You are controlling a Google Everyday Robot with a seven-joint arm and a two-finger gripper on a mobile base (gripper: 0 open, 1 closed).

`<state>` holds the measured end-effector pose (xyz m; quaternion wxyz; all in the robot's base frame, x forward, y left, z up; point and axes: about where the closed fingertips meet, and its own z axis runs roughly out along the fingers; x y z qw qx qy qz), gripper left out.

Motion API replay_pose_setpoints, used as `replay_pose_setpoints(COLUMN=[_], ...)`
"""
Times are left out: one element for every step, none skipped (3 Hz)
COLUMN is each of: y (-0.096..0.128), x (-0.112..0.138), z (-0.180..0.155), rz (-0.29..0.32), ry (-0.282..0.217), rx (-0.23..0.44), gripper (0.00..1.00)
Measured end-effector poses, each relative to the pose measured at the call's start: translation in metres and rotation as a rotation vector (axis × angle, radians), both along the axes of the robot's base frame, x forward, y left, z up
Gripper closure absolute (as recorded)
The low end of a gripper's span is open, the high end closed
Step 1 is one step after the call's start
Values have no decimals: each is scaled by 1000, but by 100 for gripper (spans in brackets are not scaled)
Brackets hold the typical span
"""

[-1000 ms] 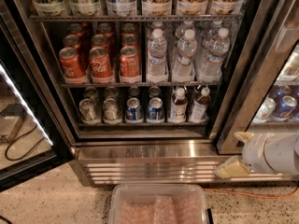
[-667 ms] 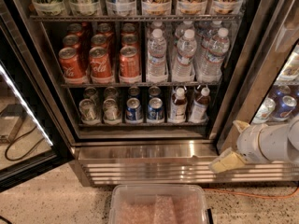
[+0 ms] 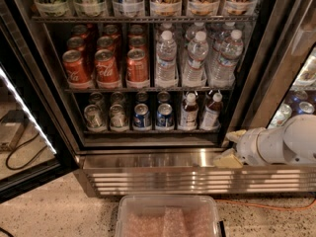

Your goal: Pick blue plastic bottle from bottom shelf of fridge

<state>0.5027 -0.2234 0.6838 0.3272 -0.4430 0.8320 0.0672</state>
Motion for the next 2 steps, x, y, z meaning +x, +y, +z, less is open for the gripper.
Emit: replay_pose_setpoints(y=[25,35], x=[36,61], z=[-26,-28], rz=[15,6], ry=[9,-15], rx=[54,74], gripper=[26,20])
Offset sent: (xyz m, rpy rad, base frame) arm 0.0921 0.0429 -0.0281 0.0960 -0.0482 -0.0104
